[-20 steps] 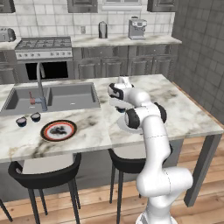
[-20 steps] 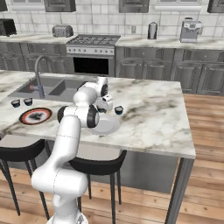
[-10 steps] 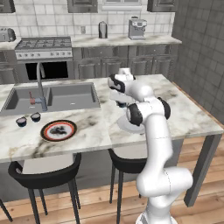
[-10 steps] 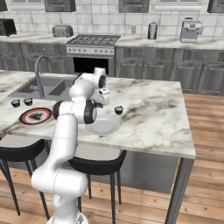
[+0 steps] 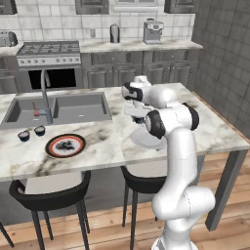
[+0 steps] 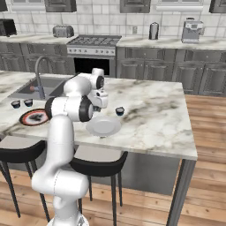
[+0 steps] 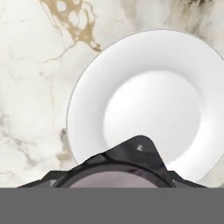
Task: Place two yogurt containers on each plate.
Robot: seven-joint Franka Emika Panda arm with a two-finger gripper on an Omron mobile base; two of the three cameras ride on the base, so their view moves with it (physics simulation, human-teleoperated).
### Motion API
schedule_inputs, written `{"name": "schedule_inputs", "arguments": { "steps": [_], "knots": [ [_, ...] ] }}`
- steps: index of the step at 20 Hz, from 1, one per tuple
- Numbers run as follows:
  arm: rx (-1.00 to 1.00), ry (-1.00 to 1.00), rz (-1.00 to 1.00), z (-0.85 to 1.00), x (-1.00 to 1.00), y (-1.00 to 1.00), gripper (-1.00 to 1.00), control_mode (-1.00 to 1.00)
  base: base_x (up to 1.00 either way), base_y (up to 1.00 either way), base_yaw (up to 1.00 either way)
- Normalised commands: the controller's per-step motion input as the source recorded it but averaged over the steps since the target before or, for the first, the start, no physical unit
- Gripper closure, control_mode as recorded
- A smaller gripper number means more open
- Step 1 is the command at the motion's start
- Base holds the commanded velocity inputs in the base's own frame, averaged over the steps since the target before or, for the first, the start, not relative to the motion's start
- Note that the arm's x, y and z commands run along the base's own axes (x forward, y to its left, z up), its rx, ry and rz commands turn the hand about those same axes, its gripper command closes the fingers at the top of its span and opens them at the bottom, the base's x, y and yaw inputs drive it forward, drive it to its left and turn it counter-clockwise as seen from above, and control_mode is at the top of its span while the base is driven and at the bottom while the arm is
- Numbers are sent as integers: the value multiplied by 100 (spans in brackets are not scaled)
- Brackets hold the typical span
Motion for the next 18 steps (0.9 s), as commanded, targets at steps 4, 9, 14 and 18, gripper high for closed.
{"name": "schedule_inputs", "arguments": {
  "steps": [4, 9, 14, 18],
  "knots": [
    [-2, -1, 0, -3, -80, 0, 100, -100, 0, 0, 0],
    [-11, -6, 0, -32, -51, 0, 100, -100, 0, 0, 0],
    [-6, -14, 0, -22, -20, -2, 100, -100, 0, 0, 0],
    [0, 0, 0, -10, 0, -1, 100, -100, 0, 0, 0]
  ]
}}
